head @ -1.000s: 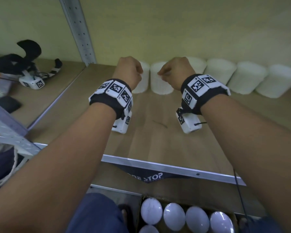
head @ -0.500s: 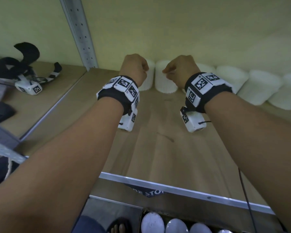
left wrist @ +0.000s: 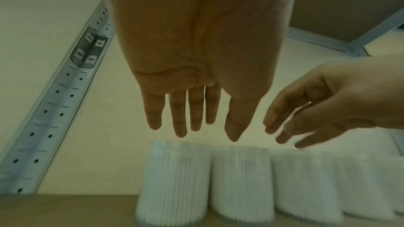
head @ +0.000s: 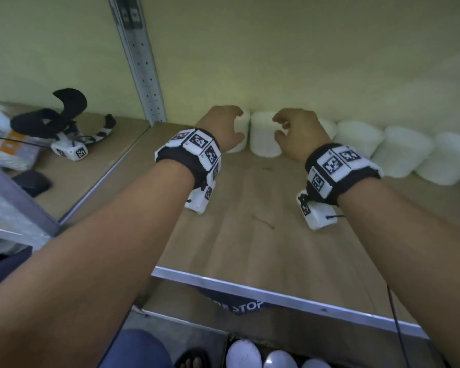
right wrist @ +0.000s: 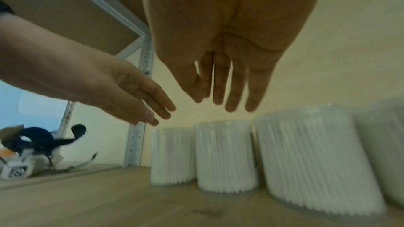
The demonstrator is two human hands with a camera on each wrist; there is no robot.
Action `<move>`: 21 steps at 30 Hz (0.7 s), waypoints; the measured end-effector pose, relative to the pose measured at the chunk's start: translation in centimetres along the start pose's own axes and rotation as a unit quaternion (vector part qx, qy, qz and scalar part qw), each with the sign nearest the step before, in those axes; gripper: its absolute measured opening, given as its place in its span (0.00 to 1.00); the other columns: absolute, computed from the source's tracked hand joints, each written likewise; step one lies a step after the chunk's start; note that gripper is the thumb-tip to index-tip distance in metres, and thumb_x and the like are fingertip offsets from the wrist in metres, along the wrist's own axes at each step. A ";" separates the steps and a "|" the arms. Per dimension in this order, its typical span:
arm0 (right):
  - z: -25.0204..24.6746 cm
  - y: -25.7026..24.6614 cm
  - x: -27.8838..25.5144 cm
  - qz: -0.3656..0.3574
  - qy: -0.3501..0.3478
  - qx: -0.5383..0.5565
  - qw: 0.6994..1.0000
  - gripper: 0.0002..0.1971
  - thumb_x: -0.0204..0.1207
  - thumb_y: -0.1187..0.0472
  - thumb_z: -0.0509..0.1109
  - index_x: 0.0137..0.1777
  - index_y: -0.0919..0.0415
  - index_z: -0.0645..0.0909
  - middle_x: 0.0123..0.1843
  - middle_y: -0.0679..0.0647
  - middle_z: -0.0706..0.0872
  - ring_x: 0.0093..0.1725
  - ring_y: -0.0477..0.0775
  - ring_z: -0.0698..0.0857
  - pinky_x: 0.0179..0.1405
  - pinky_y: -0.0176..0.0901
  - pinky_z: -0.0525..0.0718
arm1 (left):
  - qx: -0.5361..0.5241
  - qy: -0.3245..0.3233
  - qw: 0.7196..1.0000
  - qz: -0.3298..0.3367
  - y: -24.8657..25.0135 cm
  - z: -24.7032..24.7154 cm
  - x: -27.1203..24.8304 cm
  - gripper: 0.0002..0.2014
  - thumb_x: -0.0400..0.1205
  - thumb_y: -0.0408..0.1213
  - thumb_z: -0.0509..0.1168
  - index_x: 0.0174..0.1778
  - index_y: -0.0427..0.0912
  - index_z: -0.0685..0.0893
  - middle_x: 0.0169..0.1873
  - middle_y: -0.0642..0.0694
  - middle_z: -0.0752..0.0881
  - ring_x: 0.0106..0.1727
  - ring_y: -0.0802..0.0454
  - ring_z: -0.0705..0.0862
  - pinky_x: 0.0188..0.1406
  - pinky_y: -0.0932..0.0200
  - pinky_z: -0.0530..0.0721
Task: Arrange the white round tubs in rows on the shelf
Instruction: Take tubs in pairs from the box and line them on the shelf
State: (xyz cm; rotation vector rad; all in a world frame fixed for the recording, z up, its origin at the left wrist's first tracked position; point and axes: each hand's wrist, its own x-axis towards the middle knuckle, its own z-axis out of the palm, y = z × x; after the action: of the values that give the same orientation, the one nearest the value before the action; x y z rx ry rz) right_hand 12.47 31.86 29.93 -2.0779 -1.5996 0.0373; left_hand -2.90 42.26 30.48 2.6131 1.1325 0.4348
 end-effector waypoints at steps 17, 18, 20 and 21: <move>-7.1 -0.3 -24.8 0.119 -0.052 0.001 0.992 0.12 0.76 0.56 0.67 0.57 0.53 0.86 0.56 0.52 0.89 0.54 0.55 0.86 0.59 0.48 0.84 | -0.065 -0.042 0.996 0.049 13.0 -0.7 -20.2 0.16 0.78 0.42 0.68 0.61 0.44 0.85 0.56 0.47 0.88 0.57 0.50 0.85 0.55 0.60 0.80; -7.2 -0.1 -26.1 0.125 -0.048 0.004 0.991 0.12 0.75 0.56 0.67 0.57 0.52 0.86 0.56 0.52 0.89 0.53 0.55 0.87 0.58 0.49 0.85 | -0.067 -0.048 0.995 0.052 13.7 -0.2 -21.4 0.14 0.78 0.42 0.68 0.59 0.45 0.86 0.54 0.48 0.88 0.54 0.51 0.85 0.52 0.61 0.80; -7.2 0.3 -28.6 0.138 -0.048 0.007 0.989 0.12 0.75 0.55 0.67 0.56 0.52 0.86 0.56 0.52 0.89 0.52 0.55 0.87 0.57 0.51 0.86 | -0.075 -0.058 0.994 0.057 14.7 1.0 -23.7 0.11 0.78 0.42 0.68 0.54 0.45 0.87 0.49 0.48 0.89 0.50 0.52 0.86 0.50 0.61 0.81; -7.1 0.6 -29.9 0.145 -0.053 0.006 0.988 0.12 0.75 0.55 0.67 0.56 0.52 0.86 0.55 0.52 0.88 0.52 0.56 0.87 0.57 0.51 0.86 | -0.079 -0.065 0.993 0.056 15.1 1.7 -24.8 0.10 0.78 0.41 0.68 0.53 0.45 0.87 0.47 0.49 0.89 0.49 0.51 0.86 0.50 0.60 0.82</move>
State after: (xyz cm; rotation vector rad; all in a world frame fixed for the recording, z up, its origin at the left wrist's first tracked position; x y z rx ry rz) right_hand 6.16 1.87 27.43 -2.3178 -1.3381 0.2618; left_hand -8.46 13.68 30.01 2.5323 0.8763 0.3549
